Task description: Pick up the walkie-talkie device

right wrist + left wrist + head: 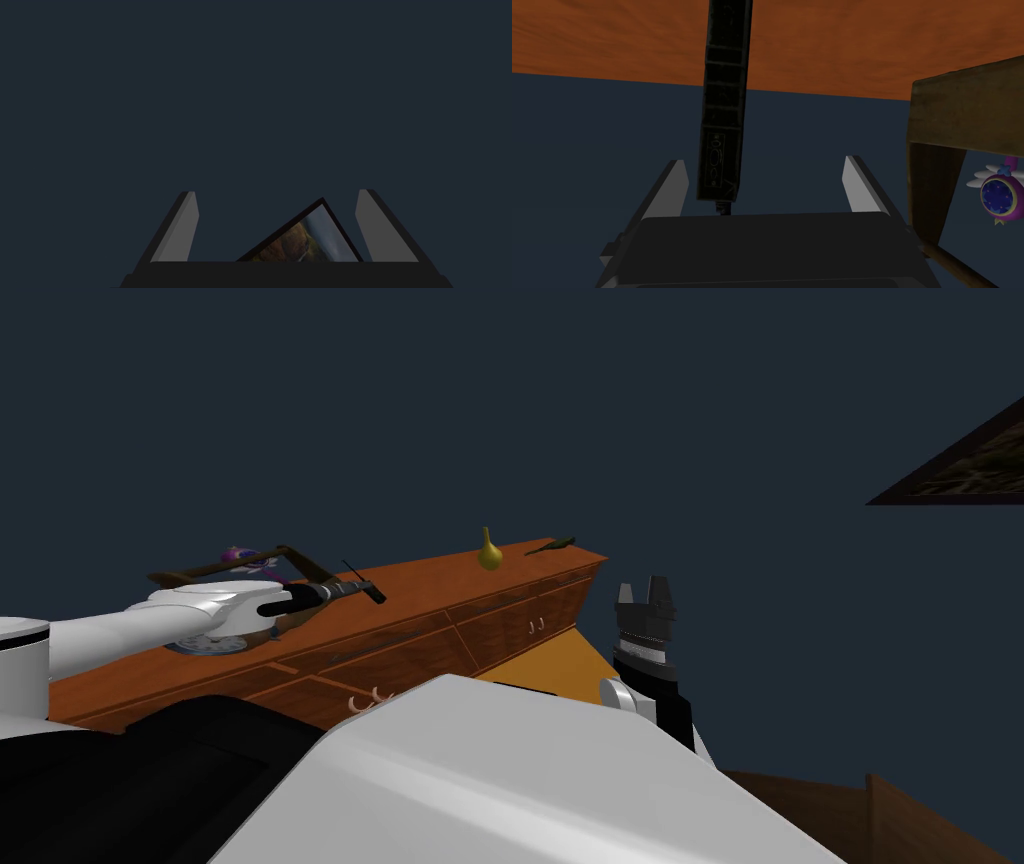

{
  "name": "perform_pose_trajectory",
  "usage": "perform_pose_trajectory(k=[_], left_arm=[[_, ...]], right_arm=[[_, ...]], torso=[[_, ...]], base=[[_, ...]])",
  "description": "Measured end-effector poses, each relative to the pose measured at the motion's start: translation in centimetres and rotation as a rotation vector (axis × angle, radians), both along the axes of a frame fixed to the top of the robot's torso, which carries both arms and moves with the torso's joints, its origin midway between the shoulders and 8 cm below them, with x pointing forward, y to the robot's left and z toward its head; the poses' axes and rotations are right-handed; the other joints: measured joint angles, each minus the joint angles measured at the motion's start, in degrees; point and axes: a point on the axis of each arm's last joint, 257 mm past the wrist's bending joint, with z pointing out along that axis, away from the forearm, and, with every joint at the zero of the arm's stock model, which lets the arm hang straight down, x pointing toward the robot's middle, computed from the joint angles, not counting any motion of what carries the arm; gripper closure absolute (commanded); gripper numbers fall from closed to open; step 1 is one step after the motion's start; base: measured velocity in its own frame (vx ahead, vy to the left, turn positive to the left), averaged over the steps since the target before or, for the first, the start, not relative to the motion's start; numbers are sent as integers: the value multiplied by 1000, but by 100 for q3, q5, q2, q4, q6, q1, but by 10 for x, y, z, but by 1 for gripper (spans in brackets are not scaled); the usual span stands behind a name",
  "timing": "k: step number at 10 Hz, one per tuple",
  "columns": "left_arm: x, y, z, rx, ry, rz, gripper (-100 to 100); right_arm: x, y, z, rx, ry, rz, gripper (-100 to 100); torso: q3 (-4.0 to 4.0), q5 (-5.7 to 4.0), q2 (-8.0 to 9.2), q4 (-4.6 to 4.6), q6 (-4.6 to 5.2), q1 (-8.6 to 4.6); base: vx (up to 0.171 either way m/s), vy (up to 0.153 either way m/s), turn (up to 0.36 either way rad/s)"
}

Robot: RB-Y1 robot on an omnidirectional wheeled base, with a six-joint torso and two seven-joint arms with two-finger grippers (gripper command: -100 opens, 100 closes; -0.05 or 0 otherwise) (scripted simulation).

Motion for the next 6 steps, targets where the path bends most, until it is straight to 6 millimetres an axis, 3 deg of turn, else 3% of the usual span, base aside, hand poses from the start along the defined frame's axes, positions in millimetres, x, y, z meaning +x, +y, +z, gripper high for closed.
perform_pose_trajectory(k=[2,6], left_arm=[[0,0,-6,-2,12,-2,-100],[-9,19,1,3,-1,37,-100]], right_arm=[[0,0,0,0,0,0,0],[0,0,0,0,0,0,0]], torso=[[-9,1,-15,-4,2,2],[1,-1,3,-1,6,-5]], base=[[-22,-5,-113],[-56,-17,-109]])
